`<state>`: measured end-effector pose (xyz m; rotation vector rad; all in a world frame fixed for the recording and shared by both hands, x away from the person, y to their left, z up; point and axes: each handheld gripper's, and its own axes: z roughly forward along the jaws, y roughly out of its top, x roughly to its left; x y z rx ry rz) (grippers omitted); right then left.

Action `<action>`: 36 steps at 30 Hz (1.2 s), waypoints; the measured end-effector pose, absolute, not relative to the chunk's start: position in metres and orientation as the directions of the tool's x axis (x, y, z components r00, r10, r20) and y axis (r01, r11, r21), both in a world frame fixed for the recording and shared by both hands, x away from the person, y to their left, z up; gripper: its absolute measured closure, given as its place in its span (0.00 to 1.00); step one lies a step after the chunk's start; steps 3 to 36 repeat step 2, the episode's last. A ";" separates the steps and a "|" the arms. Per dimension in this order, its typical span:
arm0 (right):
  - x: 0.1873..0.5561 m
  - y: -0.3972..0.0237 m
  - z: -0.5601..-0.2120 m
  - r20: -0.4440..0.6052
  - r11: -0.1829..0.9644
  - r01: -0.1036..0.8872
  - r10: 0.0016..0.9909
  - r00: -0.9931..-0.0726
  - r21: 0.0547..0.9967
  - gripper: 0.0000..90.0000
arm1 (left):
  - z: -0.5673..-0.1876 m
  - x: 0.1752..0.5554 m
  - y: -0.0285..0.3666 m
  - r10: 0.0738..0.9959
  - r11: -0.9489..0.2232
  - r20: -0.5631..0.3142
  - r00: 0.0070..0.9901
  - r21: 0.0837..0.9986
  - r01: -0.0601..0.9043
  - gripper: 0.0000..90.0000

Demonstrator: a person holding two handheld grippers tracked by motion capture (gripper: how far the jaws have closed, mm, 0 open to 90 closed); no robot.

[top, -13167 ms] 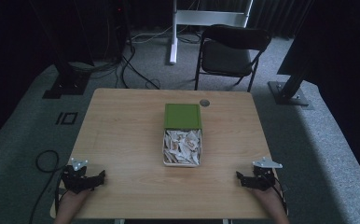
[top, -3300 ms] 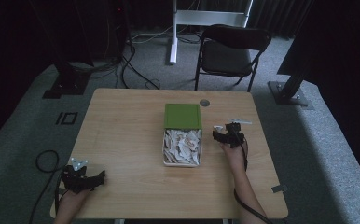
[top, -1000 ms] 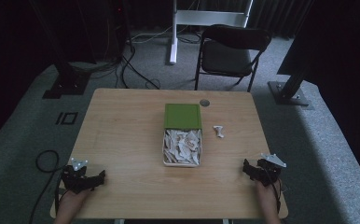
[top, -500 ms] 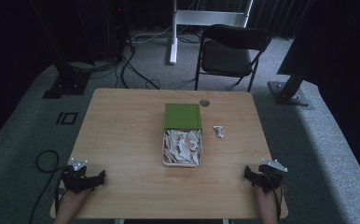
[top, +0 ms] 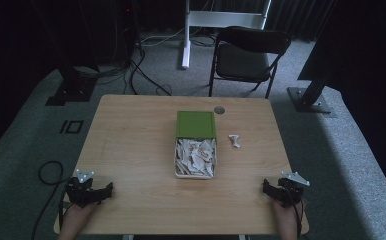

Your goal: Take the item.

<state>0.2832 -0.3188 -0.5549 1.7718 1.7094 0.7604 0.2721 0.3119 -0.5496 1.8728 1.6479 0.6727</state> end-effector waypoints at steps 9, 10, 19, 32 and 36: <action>0.283 -0.319 -0.555 0.019 -0.029 0.684 1.000 0.022 0.729 0.14 | -0.550 0.272 0.312 0.992 -0.096 0.011 0.123 0.691 0.717 0.01; 0.283 -0.319 -0.555 0.019 -0.029 0.684 1.000 0.022 0.729 0.14 | -0.550 0.272 0.312 0.992 -0.096 0.011 0.123 0.691 0.717 0.01; 0.283 -0.319 -0.555 0.019 -0.029 0.684 1.000 0.022 0.729 0.14 | -0.550 0.272 0.312 0.992 -0.096 0.011 0.123 0.691 0.717 0.01; 0.283 -0.319 -0.555 0.019 -0.029 0.684 1.000 0.022 0.729 0.14 | -0.550 0.272 0.312 0.992 -0.096 0.011 0.123 0.691 0.717 0.01; 0.283 -0.319 -0.555 0.019 -0.029 0.684 1.000 0.022 0.729 0.14 | -0.550 0.272 0.312 0.992 -0.096 0.011 0.123 0.691 0.717 0.01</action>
